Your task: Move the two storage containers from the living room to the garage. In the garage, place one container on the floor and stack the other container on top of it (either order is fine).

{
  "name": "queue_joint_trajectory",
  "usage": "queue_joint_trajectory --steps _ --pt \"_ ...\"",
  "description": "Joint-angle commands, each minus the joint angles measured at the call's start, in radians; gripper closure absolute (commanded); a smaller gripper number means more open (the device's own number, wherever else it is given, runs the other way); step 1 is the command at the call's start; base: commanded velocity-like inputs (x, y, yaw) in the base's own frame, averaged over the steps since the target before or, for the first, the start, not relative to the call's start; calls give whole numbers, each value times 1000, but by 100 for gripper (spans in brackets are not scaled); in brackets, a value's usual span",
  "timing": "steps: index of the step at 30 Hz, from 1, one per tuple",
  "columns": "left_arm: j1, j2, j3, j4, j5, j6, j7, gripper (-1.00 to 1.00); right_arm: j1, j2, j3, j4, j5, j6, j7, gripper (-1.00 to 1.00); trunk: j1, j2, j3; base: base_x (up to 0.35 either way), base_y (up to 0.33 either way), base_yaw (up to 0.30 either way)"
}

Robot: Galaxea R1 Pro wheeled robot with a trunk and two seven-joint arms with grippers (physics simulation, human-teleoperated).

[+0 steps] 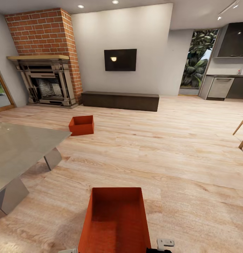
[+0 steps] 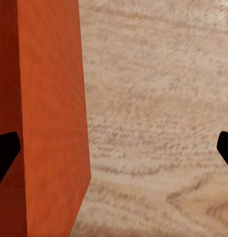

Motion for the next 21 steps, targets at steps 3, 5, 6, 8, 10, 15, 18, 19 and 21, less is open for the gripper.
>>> queue_joint_trajectory --steps 3,5,6,8,10,15,18,19,21 --pt "-1 0 10 1 -5 -3 -8 -100 -1 1 -3 1 1 -4 -2 -100 0 0 -1 0 0 0" --pt "-1 0 10 1 -5 -3 -8 -100 -1 1 -3 1 1 -4 -2 -100 0 0 -1 0 0 0" --pt "-1 0 10 1 -5 -3 -8 -100 -1 1 -3 1 1 -4 -2 -100 0 0 -1 0 0 0" --pt "-1 0 10 1 -5 -3 -8 -100 -1 1 -3 1 1 -4 -2 -100 0 0 -1 0 0 0" --pt "-1 0 10 1 -5 -3 -8 -100 -1 1 -3 1 1 -4 -2 -100 0 0 -1 0 0 0" --pt "-1 0 10 1 -5 -3 -8 -100 -1 1 -3 1 1 -4 -2 -100 0 0 -1 0 0 0" --pt "-1 0 10 1 -5 -3 -8 -100 -1 1 -3 1 1 -4 -2 -100 0 0 -1 0 0 0" --pt "-1 0 10 1 -5 -3 -8 -100 -1 1 -3 1 1 -4 -2 -100 0 0 -1 0 0 0" --pt "-1 0 10 1 -5 -3 -8 -100 -1 1 -3 1 1 -4 -2 -100 0 0 -1 0 0 0"
